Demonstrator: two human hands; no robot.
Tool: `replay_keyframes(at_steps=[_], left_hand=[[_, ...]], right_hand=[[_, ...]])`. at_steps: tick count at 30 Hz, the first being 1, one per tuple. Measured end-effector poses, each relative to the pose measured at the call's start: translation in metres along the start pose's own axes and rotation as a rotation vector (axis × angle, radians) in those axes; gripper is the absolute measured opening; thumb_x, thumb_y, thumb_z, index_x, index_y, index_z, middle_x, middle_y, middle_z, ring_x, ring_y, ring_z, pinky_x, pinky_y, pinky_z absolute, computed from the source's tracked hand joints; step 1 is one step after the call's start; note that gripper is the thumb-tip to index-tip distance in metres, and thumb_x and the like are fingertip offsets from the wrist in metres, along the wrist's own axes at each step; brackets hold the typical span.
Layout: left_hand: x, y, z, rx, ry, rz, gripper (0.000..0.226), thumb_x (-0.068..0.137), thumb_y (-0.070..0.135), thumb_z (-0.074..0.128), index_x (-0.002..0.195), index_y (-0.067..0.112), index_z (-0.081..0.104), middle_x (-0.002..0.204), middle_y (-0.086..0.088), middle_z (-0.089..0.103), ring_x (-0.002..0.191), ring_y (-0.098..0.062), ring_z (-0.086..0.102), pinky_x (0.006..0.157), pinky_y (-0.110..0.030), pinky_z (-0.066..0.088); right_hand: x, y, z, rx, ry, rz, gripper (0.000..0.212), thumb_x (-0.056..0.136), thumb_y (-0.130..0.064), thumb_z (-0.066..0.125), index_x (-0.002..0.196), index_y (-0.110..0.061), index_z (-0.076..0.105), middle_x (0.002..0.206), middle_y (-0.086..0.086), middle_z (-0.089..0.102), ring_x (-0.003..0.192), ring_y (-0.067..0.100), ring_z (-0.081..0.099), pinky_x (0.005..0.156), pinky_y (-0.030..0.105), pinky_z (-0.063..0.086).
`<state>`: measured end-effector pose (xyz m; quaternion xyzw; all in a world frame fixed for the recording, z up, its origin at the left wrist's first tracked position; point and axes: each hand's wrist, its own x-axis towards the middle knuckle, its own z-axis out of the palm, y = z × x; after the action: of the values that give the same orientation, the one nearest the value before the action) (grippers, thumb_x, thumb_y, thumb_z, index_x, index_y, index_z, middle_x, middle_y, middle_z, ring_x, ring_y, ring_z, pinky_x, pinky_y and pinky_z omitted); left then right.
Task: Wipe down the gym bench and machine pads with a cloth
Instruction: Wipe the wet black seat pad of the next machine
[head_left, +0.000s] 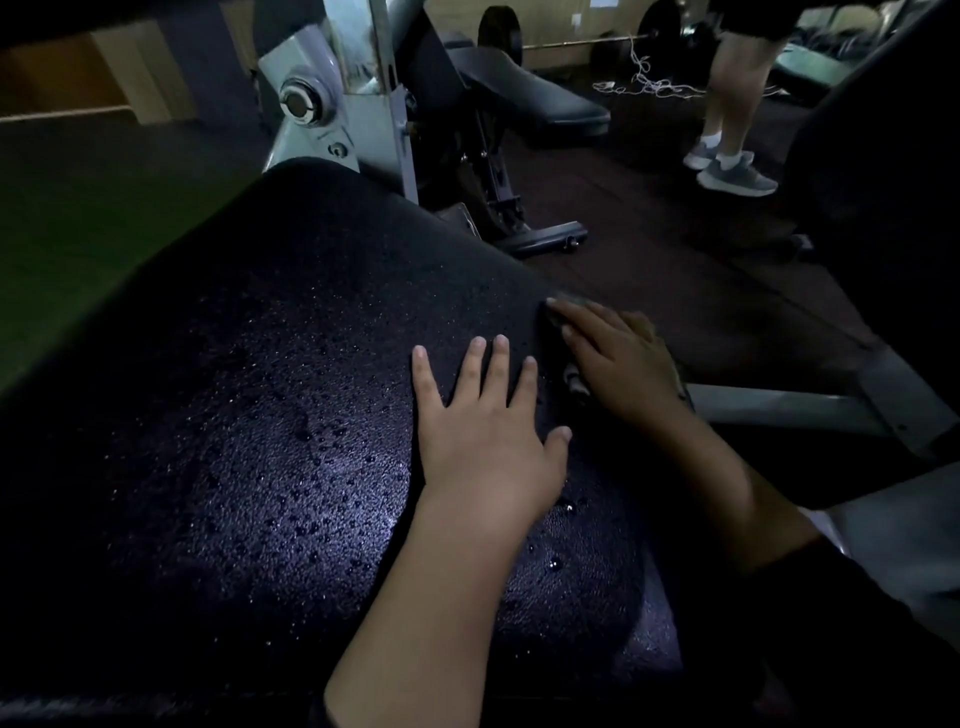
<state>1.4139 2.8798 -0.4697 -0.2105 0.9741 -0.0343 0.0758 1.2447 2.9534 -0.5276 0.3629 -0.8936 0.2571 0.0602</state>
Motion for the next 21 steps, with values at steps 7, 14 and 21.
replay_keyframes(at_steps=[7,14,21], left_hand=[[-0.002,0.000,0.000,0.003,-0.001,-0.001,0.067,0.098,0.060,0.012,0.153,0.027,-0.009,0.160,-0.002,-0.021,0.146,-0.019,-0.023,0.109,-0.062,-0.020],[-0.004,0.001,0.000,0.002,-0.001,0.002,0.068,0.098,0.059,0.013,0.154,0.026,-0.007,0.160,-0.003,-0.019,0.146,-0.020,-0.021,0.110,-0.063,-0.018],[-0.015,-0.001,-0.009,-0.096,0.027,0.032,0.066,0.099,0.057,0.027,0.155,0.025,0.011,0.163,-0.001,-0.002,0.149,-0.020,-0.006,0.114,-0.061,-0.011]], right_hand=[[0.059,0.056,0.002,0.150,-0.076,0.247,0.038,0.097,-0.050,0.036,0.132,-0.045,0.048,0.137,-0.005,0.055,0.122,0.028,0.053,0.103,0.042,0.042],[0.010,0.094,0.001,0.478,0.043,0.456,0.028,0.097,-0.026,0.048,0.122,-0.020,0.060,0.132,0.003,0.057,0.121,0.024,0.052,0.106,0.035,0.039],[-0.070,0.079,-0.009,0.468,0.196,0.514,0.032,0.096,-0.019,0.052,0.127,-0.015,0.059,0.124,0.001,0.062,0.114,0.018,0.055,0.094,0.020,0.038]])
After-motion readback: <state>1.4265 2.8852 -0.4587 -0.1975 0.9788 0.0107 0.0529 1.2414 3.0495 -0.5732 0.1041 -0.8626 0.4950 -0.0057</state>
